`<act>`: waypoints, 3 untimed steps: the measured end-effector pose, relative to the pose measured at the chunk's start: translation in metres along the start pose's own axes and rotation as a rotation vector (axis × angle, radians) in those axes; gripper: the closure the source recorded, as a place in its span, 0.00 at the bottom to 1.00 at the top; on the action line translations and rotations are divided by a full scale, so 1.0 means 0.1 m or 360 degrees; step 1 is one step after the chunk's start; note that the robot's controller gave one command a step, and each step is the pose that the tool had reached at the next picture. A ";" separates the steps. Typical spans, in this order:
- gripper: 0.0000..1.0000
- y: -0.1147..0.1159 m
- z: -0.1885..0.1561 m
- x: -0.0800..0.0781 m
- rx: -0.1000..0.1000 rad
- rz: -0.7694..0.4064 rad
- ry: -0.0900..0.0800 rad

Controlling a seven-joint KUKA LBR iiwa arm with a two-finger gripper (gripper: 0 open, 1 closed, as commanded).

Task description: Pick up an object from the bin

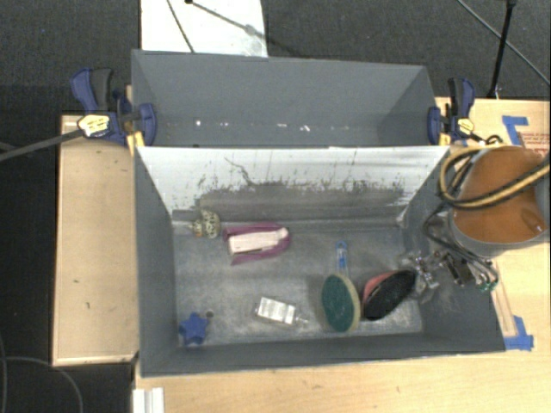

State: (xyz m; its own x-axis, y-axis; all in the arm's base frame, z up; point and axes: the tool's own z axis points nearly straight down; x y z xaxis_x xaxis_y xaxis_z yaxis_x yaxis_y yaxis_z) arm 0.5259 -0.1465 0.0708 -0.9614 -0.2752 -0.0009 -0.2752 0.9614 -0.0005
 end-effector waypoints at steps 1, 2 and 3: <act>1.00 -0.05 -1.37 -0.30 0.0009 -0.0107 -0.0016; 1.00 -0.15 -0.83 -0.38 -0.0003 -0.0083 0.0001; 0.00 -0.15 -0.86 -0.38 -0.0001 -0.0079 -0.0004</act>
Offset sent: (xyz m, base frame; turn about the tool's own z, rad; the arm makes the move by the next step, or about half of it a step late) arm 0.0268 0.0030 0.1308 -0.0696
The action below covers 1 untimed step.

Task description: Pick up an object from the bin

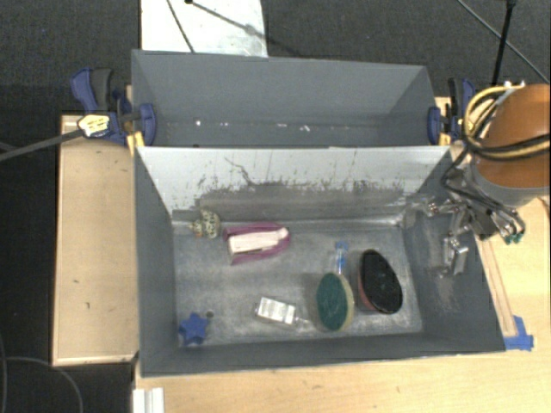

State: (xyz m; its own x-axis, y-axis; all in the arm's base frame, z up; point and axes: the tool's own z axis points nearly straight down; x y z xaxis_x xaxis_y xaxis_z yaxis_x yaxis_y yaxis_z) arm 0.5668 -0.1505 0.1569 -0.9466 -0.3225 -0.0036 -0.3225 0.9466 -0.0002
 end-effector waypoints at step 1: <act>0.00 0.61 0.87 -0.05 -0.0010 -0.0215 0.0009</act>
Offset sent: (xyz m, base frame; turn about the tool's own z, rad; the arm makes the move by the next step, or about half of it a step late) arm -0.0140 0.0559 -0.0841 -0.1359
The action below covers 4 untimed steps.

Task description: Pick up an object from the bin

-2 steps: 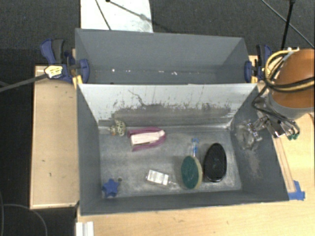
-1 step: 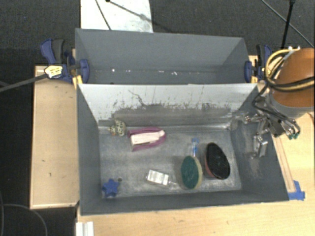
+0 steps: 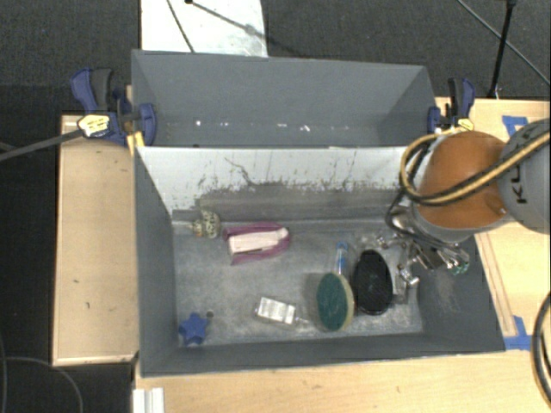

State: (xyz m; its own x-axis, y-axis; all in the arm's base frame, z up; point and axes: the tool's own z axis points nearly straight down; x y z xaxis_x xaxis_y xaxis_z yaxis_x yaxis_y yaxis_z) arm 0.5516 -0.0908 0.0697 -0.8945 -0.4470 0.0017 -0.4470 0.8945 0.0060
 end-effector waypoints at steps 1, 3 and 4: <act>1.00 -0.04 -0.04 0.00 0.0011 0.0006 -0.0007; 0.00 0.18 -1.35 0.08 0.0010 0.0049 -0.0007; 0.00 0.52 -0.14 0.43 0.0007 -0.0336 -0.0010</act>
Offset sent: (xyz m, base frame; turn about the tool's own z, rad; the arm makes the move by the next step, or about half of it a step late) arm 0.0000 0.0000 0.0000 0.0000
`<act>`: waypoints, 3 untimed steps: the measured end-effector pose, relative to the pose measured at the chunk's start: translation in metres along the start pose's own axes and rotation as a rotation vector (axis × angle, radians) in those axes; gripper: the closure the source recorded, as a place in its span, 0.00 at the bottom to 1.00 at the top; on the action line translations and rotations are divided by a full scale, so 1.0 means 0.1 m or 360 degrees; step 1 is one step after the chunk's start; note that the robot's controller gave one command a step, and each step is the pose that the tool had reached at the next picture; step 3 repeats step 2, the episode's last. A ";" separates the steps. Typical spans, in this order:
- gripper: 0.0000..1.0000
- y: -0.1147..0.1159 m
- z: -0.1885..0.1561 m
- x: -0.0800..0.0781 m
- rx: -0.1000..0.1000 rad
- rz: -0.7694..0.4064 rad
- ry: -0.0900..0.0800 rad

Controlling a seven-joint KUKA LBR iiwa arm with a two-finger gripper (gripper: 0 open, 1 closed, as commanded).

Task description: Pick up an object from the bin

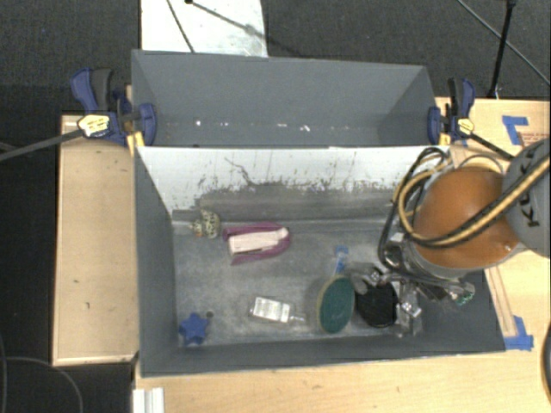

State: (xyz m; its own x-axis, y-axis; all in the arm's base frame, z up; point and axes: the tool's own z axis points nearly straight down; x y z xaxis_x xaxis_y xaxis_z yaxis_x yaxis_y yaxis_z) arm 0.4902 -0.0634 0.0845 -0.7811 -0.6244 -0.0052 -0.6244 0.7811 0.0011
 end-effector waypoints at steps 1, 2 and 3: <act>1.00 -0.01 -0.02 0.00 0.0002 -0.0005 0.0000; 1.00 -0.45 -1.17 -0.01 0.0009 -0.0625 0.0002; 1.00 -0.45 -1.17 -0.01 0.0009 -0.0625 0.0002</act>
Offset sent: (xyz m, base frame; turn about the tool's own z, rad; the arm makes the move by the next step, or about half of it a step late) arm 0.0000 0.0000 0.0000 0.0000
